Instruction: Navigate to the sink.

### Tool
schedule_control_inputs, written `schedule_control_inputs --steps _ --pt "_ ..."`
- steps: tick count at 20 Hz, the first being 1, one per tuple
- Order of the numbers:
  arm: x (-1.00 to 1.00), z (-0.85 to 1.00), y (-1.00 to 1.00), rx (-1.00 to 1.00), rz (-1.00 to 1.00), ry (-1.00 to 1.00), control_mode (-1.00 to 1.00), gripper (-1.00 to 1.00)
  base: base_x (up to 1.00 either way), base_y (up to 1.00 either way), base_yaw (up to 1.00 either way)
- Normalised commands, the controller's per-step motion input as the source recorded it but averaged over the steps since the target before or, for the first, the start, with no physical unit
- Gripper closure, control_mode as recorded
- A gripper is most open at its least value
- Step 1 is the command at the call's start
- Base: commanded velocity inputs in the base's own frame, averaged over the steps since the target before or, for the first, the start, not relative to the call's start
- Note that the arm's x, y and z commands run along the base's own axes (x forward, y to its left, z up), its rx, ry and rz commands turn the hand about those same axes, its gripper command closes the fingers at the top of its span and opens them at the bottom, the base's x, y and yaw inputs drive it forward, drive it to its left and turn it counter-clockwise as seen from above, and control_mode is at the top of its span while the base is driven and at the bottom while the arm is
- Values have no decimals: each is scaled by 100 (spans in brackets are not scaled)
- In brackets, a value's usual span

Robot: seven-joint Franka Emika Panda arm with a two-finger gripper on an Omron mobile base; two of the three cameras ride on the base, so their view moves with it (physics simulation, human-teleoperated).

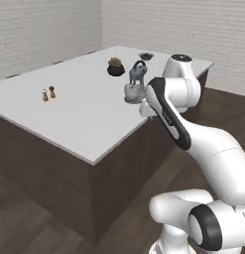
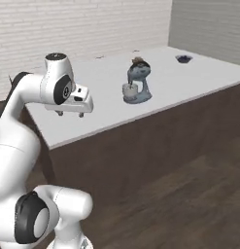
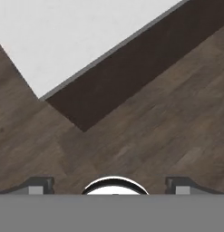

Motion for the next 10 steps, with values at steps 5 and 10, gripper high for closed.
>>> schedule_control_inputs --steps 5,10 --pt "0 0 0 0 0 0 100 -100 50 -59 -58" --pt "0 0 0 0 0 0 100 -100 48 -43 -60"
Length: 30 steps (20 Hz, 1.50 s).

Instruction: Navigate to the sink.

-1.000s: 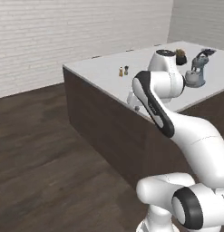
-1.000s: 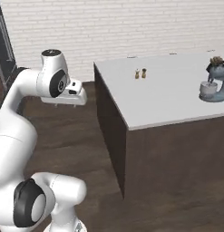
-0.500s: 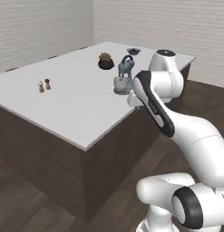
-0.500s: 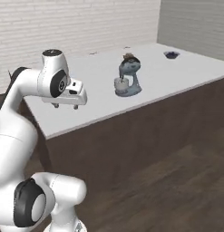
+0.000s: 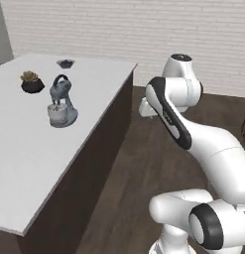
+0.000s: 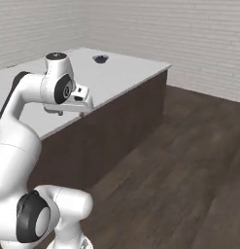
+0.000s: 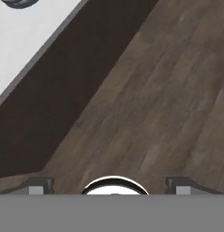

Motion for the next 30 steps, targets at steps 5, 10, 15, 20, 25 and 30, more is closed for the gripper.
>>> schedule_control_inputs --steps 5,10,15,20,25,30 --pt "0 0 0 0 0 0 100 -100 35 -29 -64" --pt "0 0 0 0 0 0 100 -100 20 -16 -66" --pt "0 0 0 0 0 0 100 -100 15 -4 -66" --pt "0 0 0 0 0 0 100 -100 28 0 -64" --pt "0 0 0 0 0 0 100 -100 35 0 -61" --pt "0 0 0 0 0 0 100 -100 70 -4 -61"
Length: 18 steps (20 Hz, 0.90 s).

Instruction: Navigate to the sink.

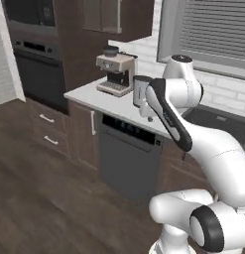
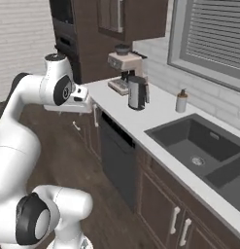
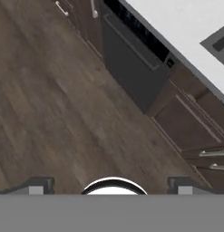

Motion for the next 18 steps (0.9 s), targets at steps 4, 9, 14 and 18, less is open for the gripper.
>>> schedule_control_inputs --steps 4,9,14,18 --pt "0 0 0 0 0 0 100 -100 78 -8 -63" --pt "0 0 0 0 0 0 100 -100 82 -16 -63" --pt "0 0 0 0 0 0 100 -100 74 -8 -64" --pt "0 0 0 0 0 0 100 -100 48 -1 -59"
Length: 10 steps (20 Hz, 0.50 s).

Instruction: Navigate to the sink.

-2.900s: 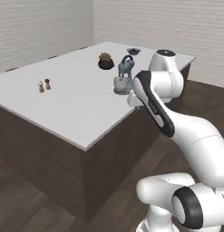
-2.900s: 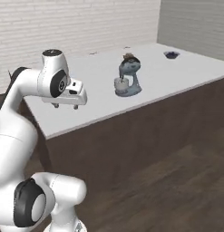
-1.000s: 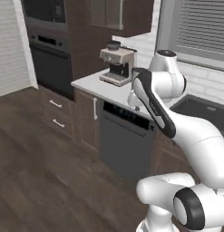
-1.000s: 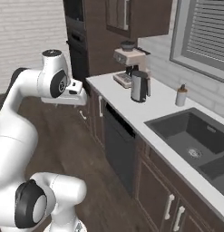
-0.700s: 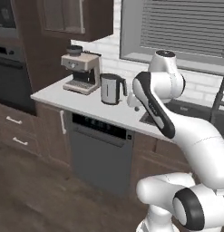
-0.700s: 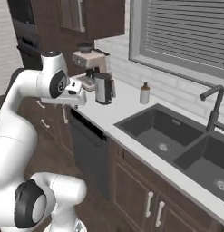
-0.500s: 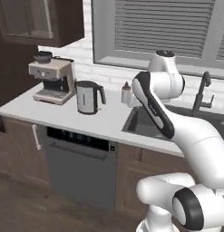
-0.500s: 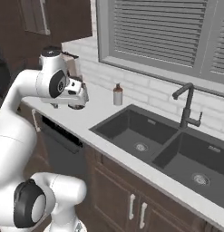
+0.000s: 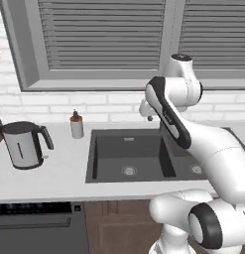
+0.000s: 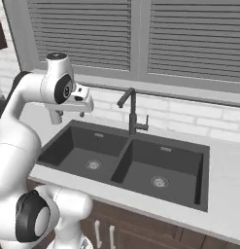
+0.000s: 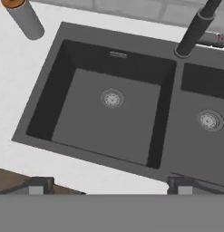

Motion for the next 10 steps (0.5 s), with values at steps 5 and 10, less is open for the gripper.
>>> schedule_control_inputs --steps 5,10 --pt "0 0 0 0 0 0 100 -100 29 38 -40" --pt "0 0 0 0 0 0 100 -100 59 21 -12"
